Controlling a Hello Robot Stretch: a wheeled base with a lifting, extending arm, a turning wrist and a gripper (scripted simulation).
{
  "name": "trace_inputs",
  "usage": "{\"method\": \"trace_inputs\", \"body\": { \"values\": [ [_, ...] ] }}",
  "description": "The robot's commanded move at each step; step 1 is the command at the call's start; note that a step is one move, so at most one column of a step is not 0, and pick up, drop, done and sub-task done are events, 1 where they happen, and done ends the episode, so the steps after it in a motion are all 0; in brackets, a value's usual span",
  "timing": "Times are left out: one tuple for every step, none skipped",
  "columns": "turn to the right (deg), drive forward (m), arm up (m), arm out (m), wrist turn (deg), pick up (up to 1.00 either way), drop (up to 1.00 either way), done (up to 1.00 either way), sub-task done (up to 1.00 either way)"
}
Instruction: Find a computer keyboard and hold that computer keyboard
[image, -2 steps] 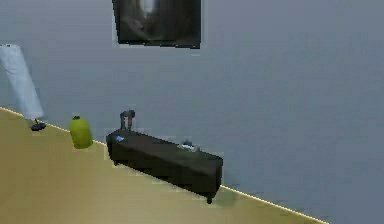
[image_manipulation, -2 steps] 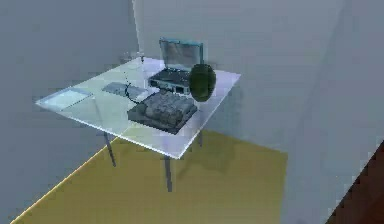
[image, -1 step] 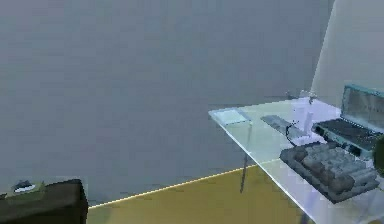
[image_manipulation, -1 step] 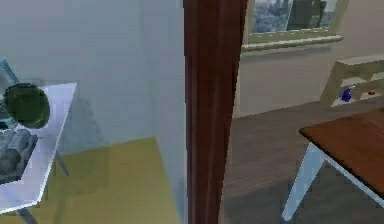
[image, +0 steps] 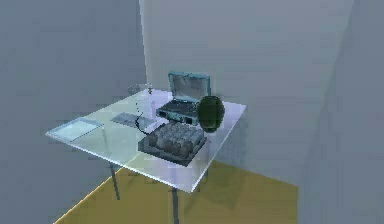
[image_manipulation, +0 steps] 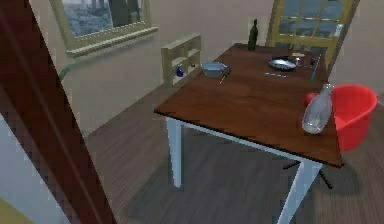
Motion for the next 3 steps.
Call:
{"method": "trace_inputs", "body": {
  "values": [
    [15.0, 0.0, 0.0, 0.0, 0.0, 0.0, 0.0, 0.0, 0.0],
    [0.0, 0.5, 0.0, 0.0, 0.0, 0.0, 0.0, 0.0, 0.0],
    [-45.0, 0.0, 0.0, 0.0, 0.0, 0.0, 0.0, 0.0, 0.0]
  ]
}}
